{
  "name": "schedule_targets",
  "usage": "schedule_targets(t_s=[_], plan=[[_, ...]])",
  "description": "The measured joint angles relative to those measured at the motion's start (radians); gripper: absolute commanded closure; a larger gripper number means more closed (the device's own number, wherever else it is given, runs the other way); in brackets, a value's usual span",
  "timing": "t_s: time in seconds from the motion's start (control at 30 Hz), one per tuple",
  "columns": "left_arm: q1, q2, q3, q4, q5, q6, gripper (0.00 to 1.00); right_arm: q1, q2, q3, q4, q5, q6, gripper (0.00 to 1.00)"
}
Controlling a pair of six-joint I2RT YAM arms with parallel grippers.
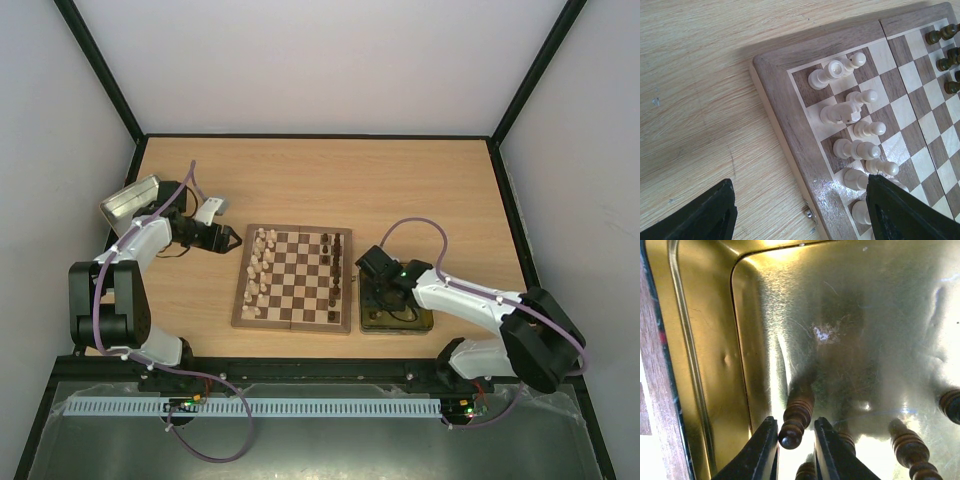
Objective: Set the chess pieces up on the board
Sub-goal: Pick up the chess piece from the storage box, then place the chess piece on the chessboard.
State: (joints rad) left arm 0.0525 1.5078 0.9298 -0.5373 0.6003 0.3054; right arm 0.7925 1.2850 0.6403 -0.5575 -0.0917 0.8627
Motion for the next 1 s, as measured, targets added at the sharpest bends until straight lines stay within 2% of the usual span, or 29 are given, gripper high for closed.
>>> schedule_targets(t_s=[0.17,0.5,0.77,1.0], plan=[[0.000,0.000,0.000,0.000,0.000,0.000,0.29,0.000,0.019,0.000,0.018,0.004,-0.005,0.92],[0.000,0.000,0.000,0.000,0.000,0.000,0.29,0.000,0.025,0.031,-0.013,0.047,-0.024,0.95],[0.000,0.000,0.000,0.000,0.000,0.000,0.29,0.000,0.002,0.131,-0.115,0.105,-0.039,0.95],[-0.002,0.000,0.000,0.000,0.001,0.000,0.28,0.013,0.022,0.317,-0.198,0.151,-0.061,0.95]])
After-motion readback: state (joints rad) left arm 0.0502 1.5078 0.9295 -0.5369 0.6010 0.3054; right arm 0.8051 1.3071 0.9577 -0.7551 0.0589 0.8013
